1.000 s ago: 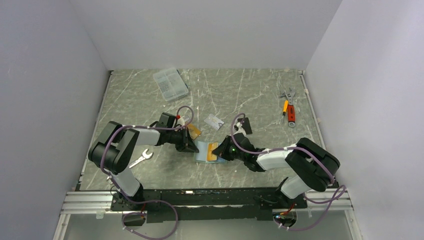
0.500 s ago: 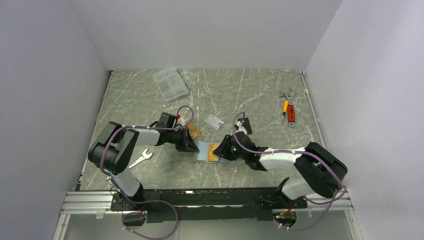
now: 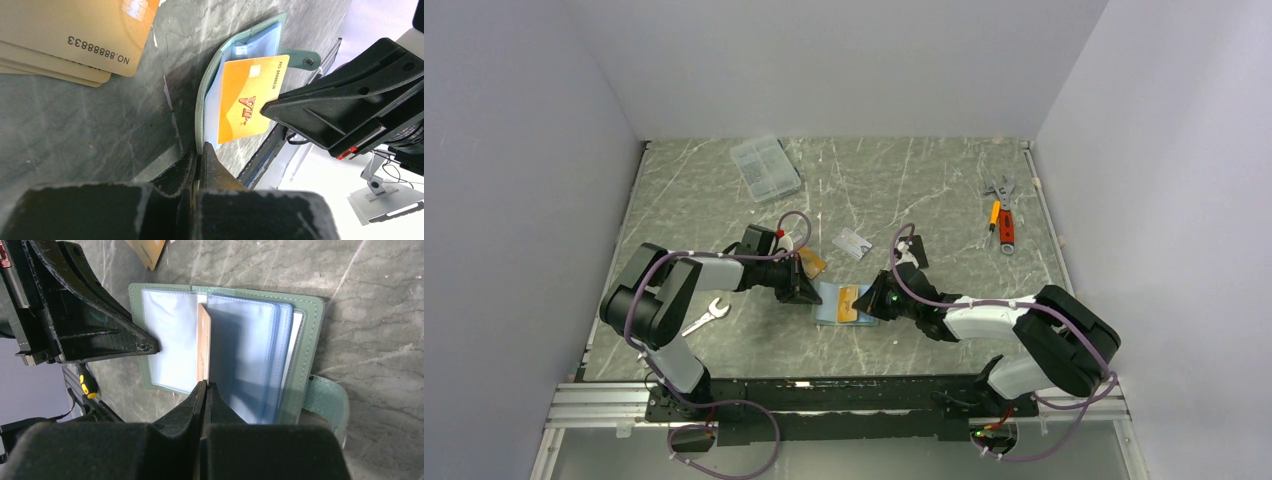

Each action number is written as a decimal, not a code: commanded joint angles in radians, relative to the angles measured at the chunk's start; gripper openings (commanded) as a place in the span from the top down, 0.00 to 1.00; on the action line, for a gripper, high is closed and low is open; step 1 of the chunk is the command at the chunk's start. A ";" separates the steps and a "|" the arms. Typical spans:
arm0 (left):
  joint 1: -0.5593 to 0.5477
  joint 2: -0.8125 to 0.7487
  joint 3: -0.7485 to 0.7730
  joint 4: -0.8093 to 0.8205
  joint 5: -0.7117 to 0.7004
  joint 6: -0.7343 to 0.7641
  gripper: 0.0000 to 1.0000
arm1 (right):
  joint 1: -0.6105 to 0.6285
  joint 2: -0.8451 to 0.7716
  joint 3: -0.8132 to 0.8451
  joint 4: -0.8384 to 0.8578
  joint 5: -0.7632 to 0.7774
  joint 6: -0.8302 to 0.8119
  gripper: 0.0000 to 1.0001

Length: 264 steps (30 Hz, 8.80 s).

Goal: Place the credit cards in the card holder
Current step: Insert the credit card into the card holder, then pick up the credit card from the center of the board.

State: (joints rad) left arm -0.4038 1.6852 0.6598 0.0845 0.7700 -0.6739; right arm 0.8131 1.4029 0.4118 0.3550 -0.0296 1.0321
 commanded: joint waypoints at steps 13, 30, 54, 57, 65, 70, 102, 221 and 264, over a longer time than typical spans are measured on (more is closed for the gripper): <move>-0.006 -0.027 0.003 0.020 0.008 -0.010 1.00 | -0.004 0.096 -0.052 0.093 0.000 0.028 1.00; -0.029 -0.015 0.027 -0.012 0.003 0.009 1.00 | -0.001 0.139 -0.038 0.110 0.058 0.056 1.00; -0.030 -0.024 0.029 -0.023 0.010 0.007 1.00 | 0.012 0.044 -0.115 0.057 0.205 0.137 1.00; -0.030 -0.021 0.029 -0.021 0.012 0.007 1.00 | 0.013 0.018 -0.125 0.061 0.236 0.148 1.00; -0.029 -0.018 0.029 -0.016 0.013 0.002 1.00 | 0.055 0.037 -0.087 0.043 0.261 0.127 1.00; -0.030 -0.021 0.029 -0.017 0.015 0.003 1.00 | 0.067 0.059 -0.073 0.056 0.235 0.101 1.00; -0.030 -0.019 0.038 -0.028 0.022 0.005 1.00 | 0.062 0.042 -0.098 -0.027 0.056 0.041 1.00; -0.061 -0.016 0.125 -0.208 -0.095 0.156 0.46 | 0.103 0.175 0.220 -0.168 0.020 -0.209 1.00; -0.529 -0.154 0.339 -0.602 -0.304 0.935 0.56 | -0.036 -0.238 0.029 -0.516 0.173 -0.221 0.56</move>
State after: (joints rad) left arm -0.9176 1.5085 1.0088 -0.5549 0.5484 0.1600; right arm 0.7582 1.2606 0.4973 -0.1429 0.1211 0.7288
